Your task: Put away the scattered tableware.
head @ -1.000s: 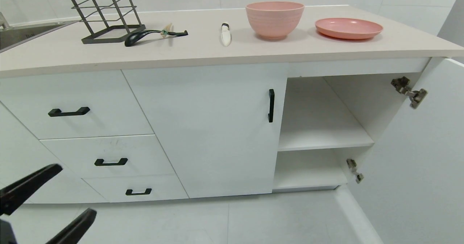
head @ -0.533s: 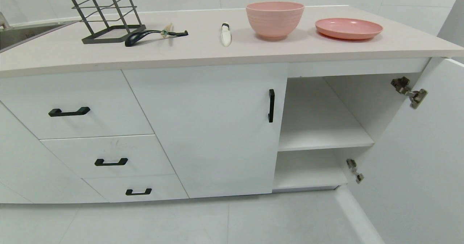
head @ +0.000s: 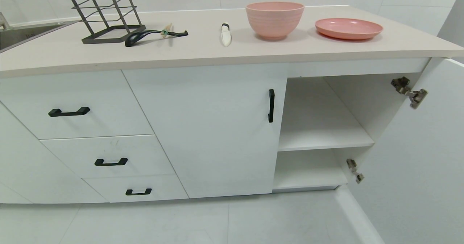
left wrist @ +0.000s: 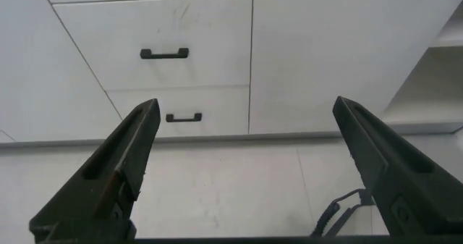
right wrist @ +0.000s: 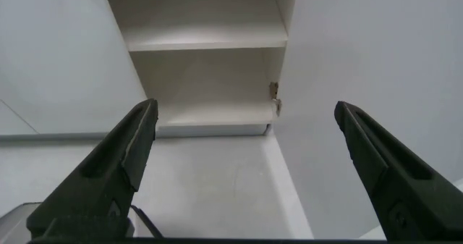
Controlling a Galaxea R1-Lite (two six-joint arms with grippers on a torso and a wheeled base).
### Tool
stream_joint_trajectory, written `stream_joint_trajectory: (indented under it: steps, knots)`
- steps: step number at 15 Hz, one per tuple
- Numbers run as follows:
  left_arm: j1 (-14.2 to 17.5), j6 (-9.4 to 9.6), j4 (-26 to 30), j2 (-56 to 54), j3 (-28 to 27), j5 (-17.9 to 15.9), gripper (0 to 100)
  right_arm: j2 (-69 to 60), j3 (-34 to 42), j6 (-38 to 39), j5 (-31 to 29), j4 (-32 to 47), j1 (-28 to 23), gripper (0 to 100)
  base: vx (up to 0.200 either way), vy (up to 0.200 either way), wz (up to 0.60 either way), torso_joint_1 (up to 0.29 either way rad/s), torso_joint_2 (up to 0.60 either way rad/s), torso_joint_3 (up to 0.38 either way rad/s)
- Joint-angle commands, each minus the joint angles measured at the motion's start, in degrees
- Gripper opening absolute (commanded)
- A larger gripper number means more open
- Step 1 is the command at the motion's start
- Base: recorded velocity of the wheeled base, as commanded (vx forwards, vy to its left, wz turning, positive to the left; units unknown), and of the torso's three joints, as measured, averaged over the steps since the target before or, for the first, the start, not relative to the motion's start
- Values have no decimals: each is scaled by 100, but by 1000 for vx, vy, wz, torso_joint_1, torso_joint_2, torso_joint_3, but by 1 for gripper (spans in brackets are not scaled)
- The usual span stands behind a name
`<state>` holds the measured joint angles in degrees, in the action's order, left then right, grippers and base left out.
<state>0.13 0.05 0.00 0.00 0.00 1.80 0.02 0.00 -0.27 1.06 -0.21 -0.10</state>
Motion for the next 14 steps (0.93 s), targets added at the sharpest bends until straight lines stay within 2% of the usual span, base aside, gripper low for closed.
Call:
stream_joint_trajectory:
  steps: [1, 5, 6, 9, 14]
  knots:
    - [4, -31, -9, 0, 0, -5, 100, -2, 0, 36, 8, 21, 1, 100, 0, 0, 0, 0, 0, 0]
    - [4, -172, -18, 0, 0, 4, 100, -2, 0, 44, -1, 21, 1, 100, 0, 0, 0, 0, 0, 0]
    - [13, -181, -18, 0, 0, 4, 100, -2, 0, 44, -1, 21, 1, 100, 0, 0, 0, 0, 0, 0]
    - [13, -198, -18, 0, 0, 4, 100, -2, 0, 53, -18, 21, 1, 100, 0, -200, 0, 2, 4, 4]
    - [4, -216, -18, 0, 0, 13, 100, -2, 0, 62, -18, 21, 1, 100, 0, 0, 0, 0, 0, 0]
